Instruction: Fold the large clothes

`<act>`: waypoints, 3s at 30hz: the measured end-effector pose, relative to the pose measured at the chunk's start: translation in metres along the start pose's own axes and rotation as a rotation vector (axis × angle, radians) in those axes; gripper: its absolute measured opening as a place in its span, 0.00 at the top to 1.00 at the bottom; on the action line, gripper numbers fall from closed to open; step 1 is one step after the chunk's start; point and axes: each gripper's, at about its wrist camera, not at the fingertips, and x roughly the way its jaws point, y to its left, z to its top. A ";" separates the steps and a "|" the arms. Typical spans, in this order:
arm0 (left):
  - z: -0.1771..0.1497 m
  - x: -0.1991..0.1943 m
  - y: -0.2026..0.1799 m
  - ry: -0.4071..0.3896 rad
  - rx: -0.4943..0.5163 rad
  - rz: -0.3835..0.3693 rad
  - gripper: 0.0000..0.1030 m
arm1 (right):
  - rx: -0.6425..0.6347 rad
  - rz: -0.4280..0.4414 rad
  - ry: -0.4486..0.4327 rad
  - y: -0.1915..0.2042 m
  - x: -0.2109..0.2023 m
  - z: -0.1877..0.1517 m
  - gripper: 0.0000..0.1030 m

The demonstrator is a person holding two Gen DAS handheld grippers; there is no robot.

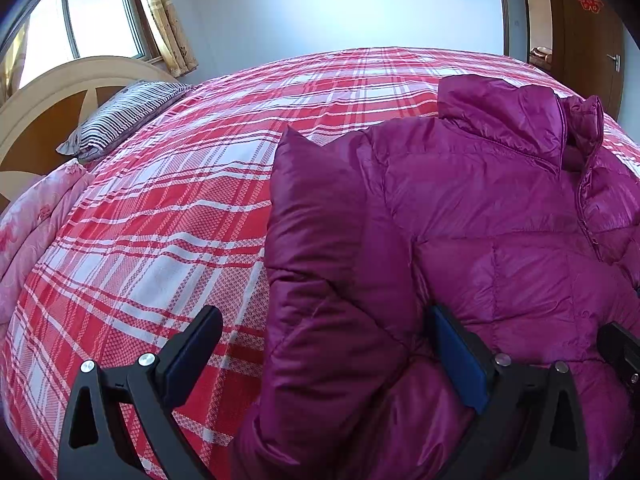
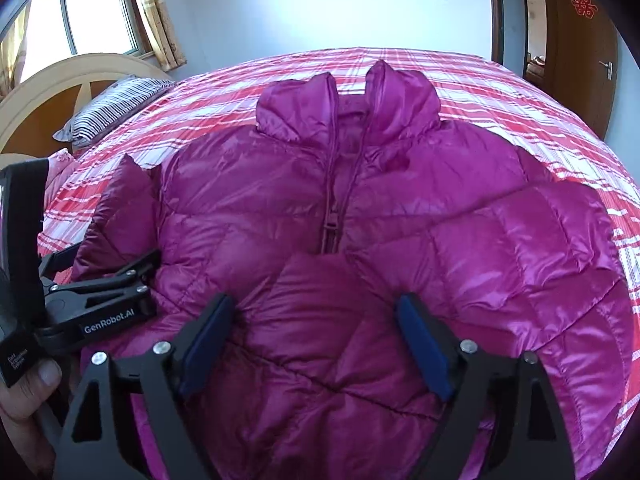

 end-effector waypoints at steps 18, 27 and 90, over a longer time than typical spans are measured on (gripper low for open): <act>0.002 -0.040 -0.020 -0.013 -0.041 -0.138 0.01 | -0.017 -0.026 0.000 0.002 0.001 -0.004 0.13; -0.006 -0.016 -0.010 0.040 -0.063 -0.125 0.01 | -0.009 -0.018 -0.002 0.005 0.004 -0.005 0.13; 0.194 0.031 -0.072 0.107 -0.060 -0.310 0.01 | 0.019 0.103 -0.062 -0.034 -0.064 0.035 0.08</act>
